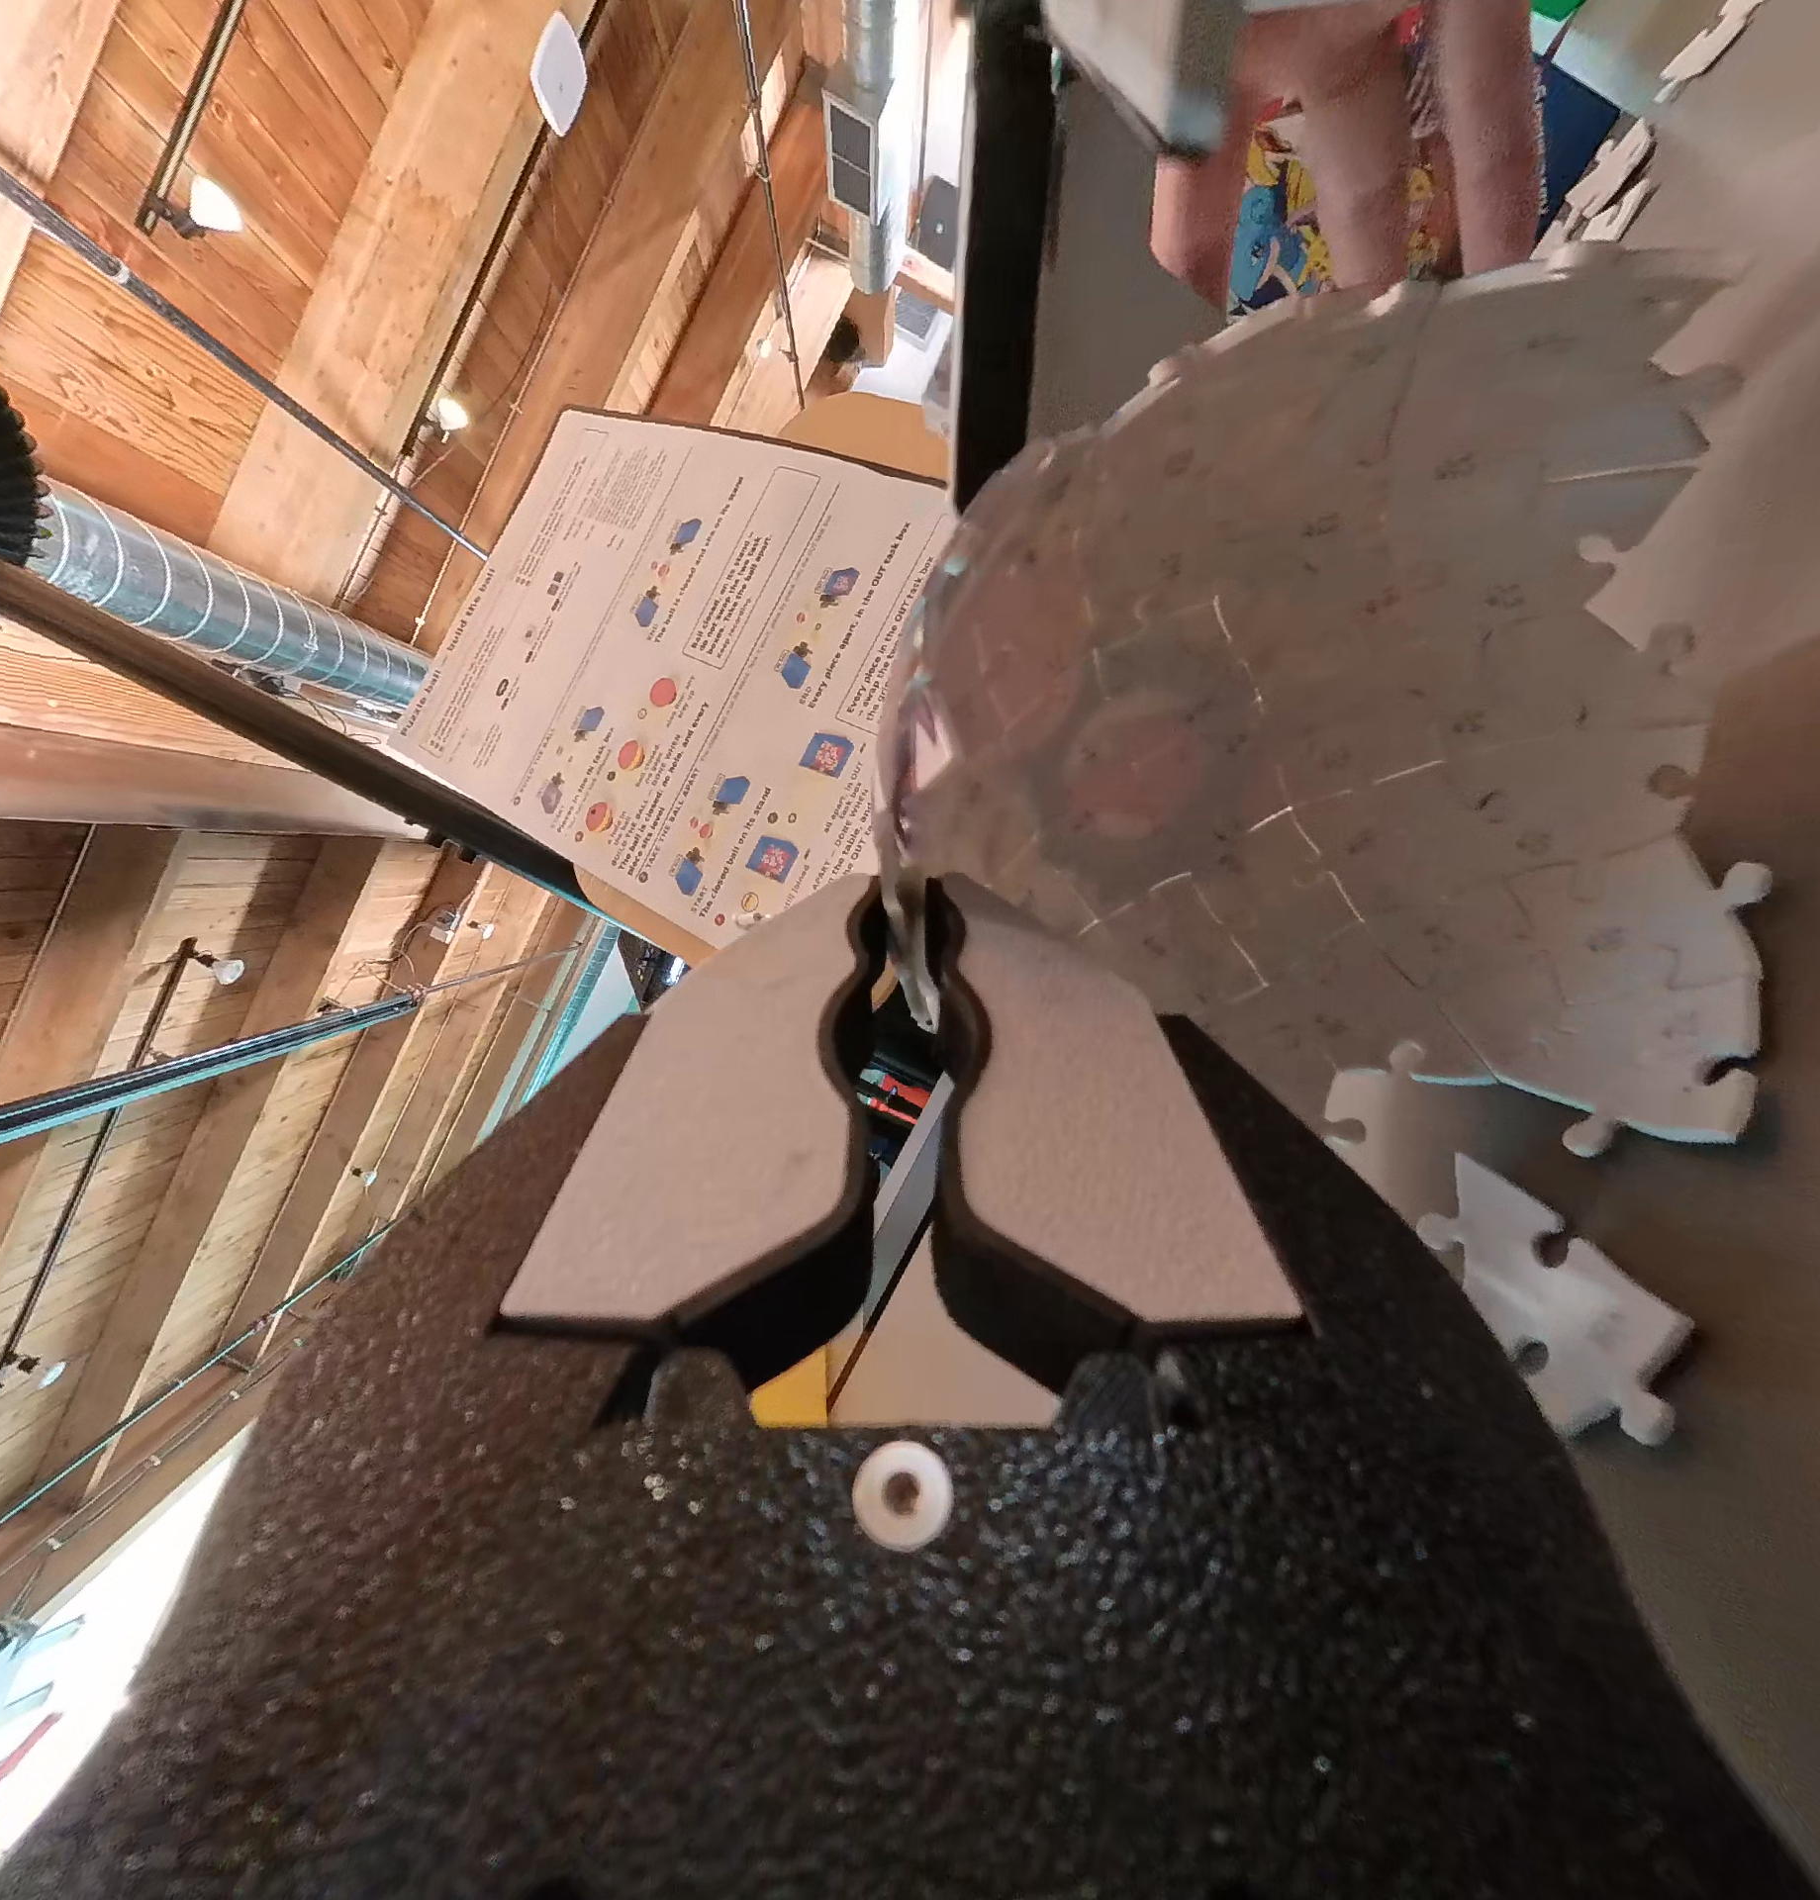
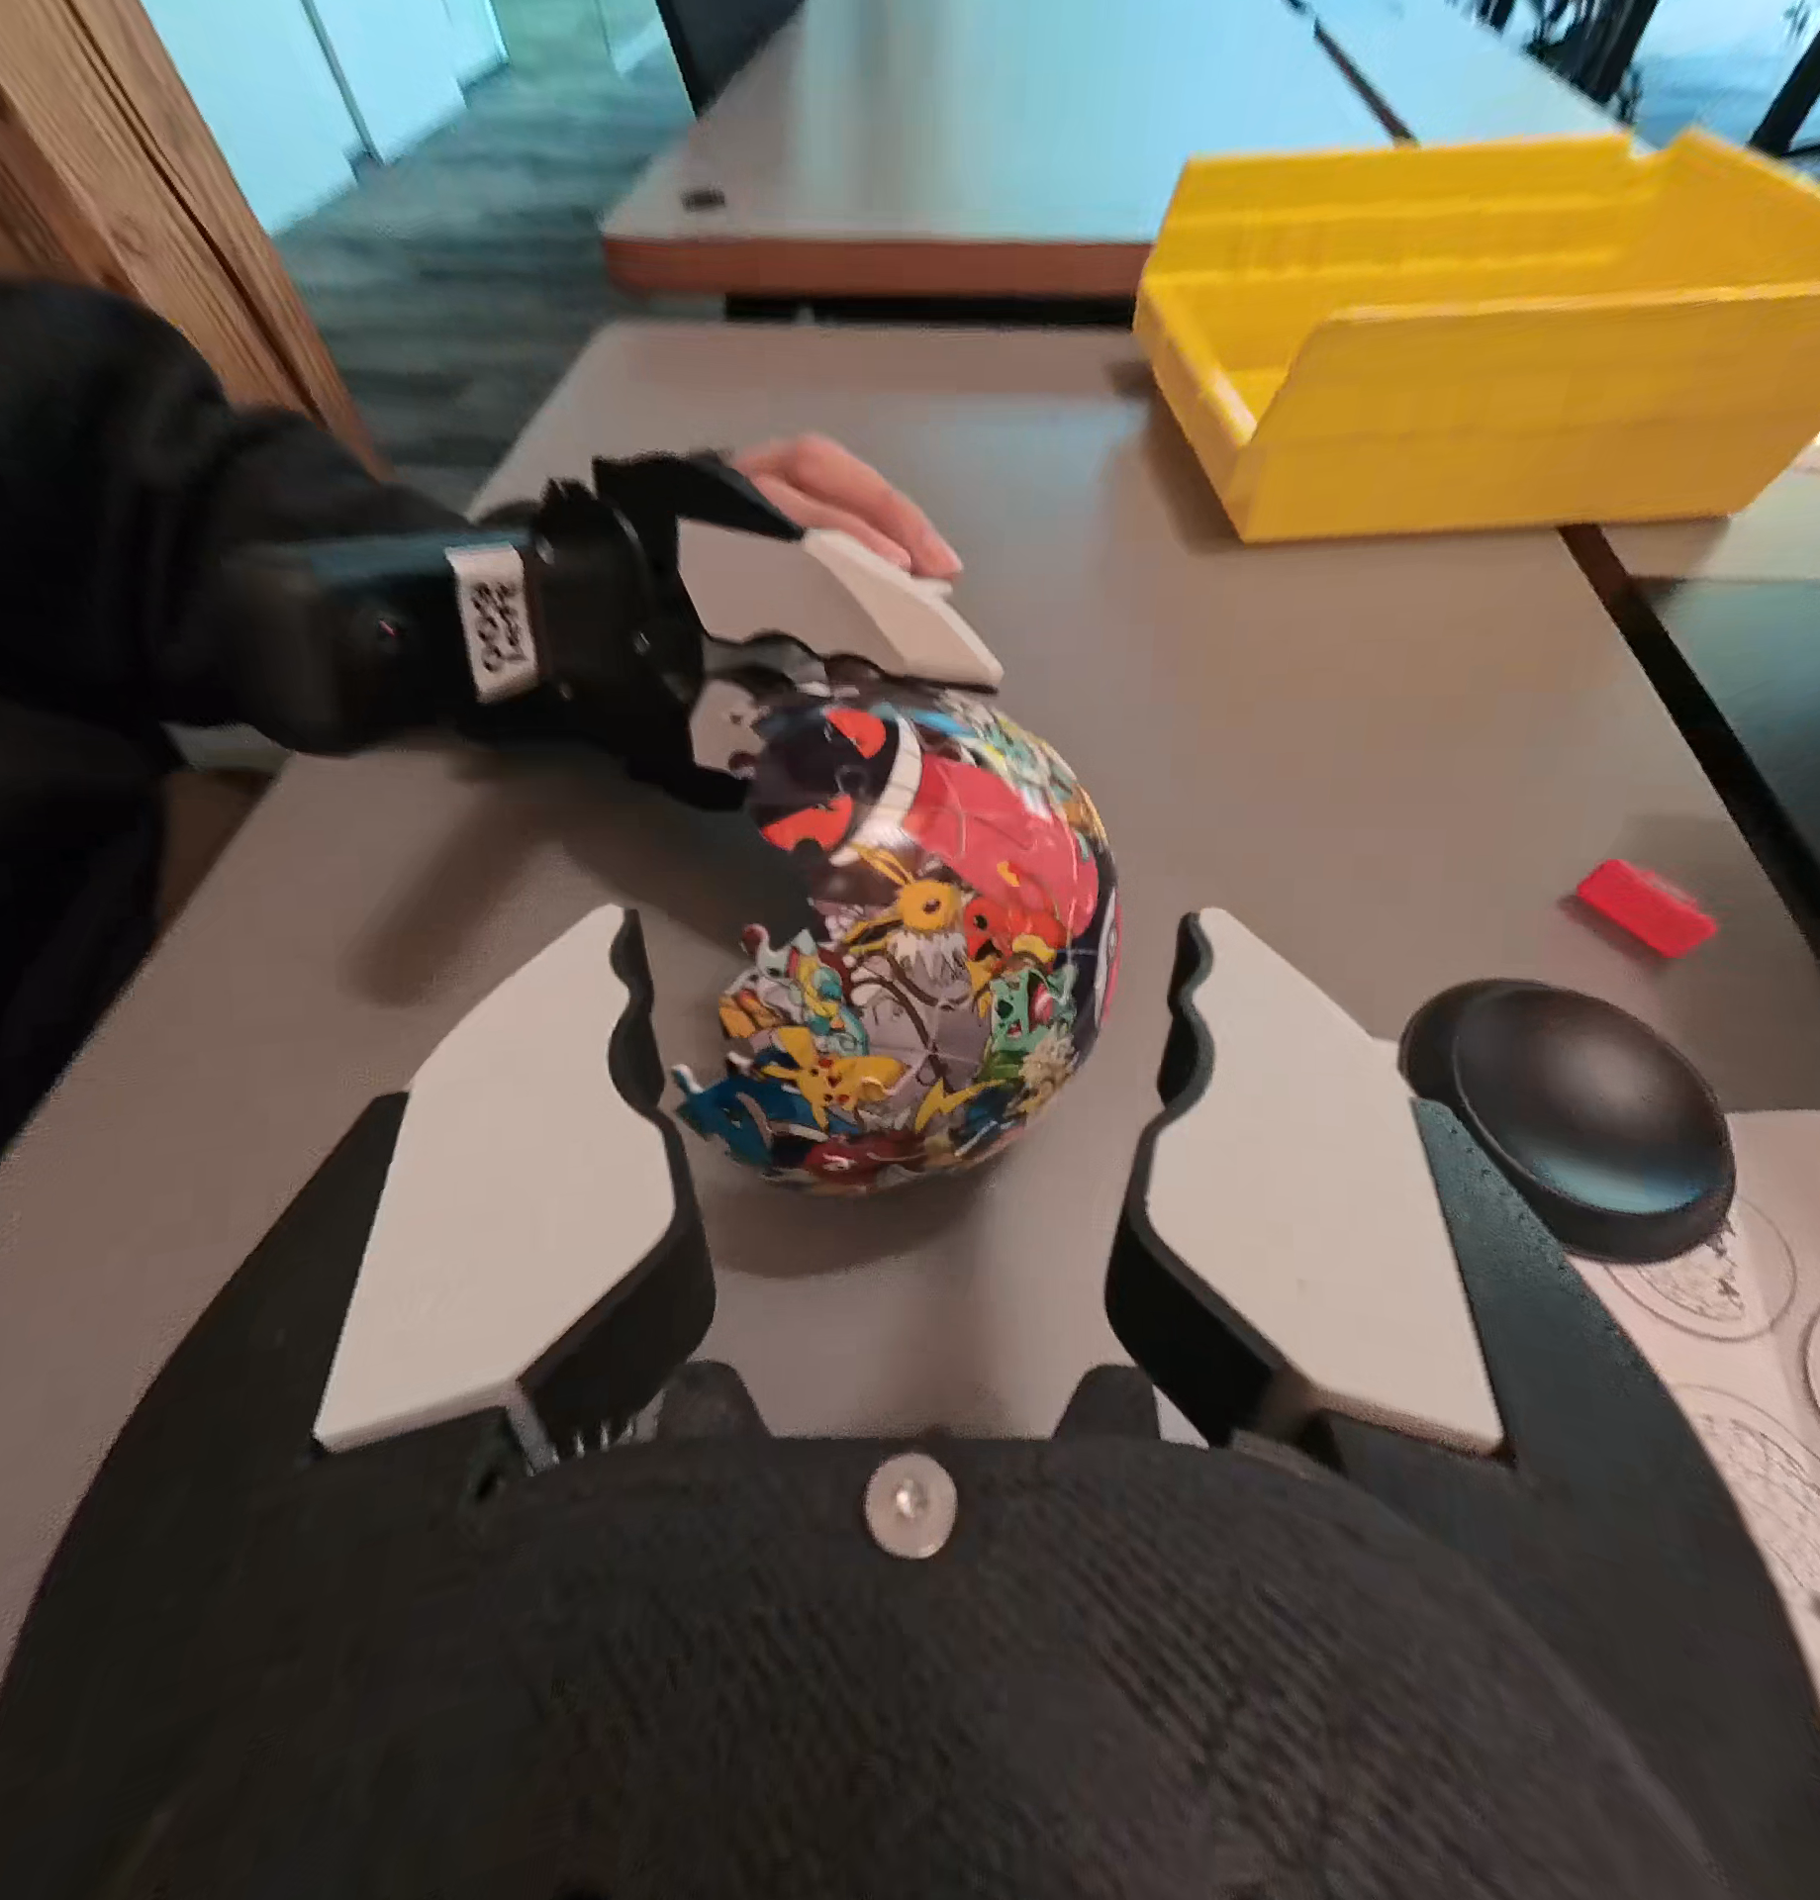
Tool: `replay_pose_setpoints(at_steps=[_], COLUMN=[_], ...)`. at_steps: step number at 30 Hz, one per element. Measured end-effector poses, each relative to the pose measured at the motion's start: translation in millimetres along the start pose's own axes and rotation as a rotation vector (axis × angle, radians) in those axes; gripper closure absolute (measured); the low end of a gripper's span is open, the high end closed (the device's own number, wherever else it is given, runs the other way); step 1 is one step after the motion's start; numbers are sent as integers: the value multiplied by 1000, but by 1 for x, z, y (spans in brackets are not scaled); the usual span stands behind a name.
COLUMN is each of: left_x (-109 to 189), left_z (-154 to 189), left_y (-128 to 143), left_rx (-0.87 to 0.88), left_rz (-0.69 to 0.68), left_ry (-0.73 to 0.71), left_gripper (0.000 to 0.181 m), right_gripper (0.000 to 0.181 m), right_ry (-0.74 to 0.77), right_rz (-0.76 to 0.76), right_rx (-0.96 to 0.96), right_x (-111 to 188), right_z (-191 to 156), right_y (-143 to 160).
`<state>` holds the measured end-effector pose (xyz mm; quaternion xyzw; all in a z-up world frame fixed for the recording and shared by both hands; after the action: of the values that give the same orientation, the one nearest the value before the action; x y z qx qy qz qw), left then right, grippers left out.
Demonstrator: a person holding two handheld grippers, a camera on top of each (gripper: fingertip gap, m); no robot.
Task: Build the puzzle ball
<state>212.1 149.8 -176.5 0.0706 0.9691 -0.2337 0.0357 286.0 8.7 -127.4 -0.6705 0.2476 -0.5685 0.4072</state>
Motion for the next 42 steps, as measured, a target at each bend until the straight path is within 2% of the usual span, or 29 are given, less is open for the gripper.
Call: replay_pose_setpoints(at_steps=[10, 17, 28, 40, 41, 42], left_x=[-3, -3, -3, -2, -2, -1], left_z=[1, 1, 2, 0, 1, 3], left_y=[-1, -1, -1, 1, 2, 2], left_rx=[-39, -51, -67, 15, 14, 7], left_rz=[11, 13, 7, -7, -10, -10], left_ry=[-3, -8, -12, 22, 31, 59], left_gripper=[175, 174, 170, 166, 162, 142], right_gripper=[92, 93, 100, 105, 105, 105], right_ry=[30, 15, 29, 102, 106, 110], right_rz=[-123, -172, -164, -202, -204, -205], right_rx=[24, 35, 50, 57, 49, 45], right_x=[-23, -21, -21, -20, -20, -19], right_z=[-1, -2, -2, -7, -7, -6], right_y=[2, 12, 9, 7, 8, 8])
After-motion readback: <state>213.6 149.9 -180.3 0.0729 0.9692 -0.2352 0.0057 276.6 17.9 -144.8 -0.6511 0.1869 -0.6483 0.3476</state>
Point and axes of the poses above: each gripper's, where its closed fingertips meet, x back along the fingers, y out of its underside, z = x × y across the jaws, the point moved 7 cm from there along x, back along the fingers, and after that the axes turned 10 degrees about -z, right-handed, at the moved point
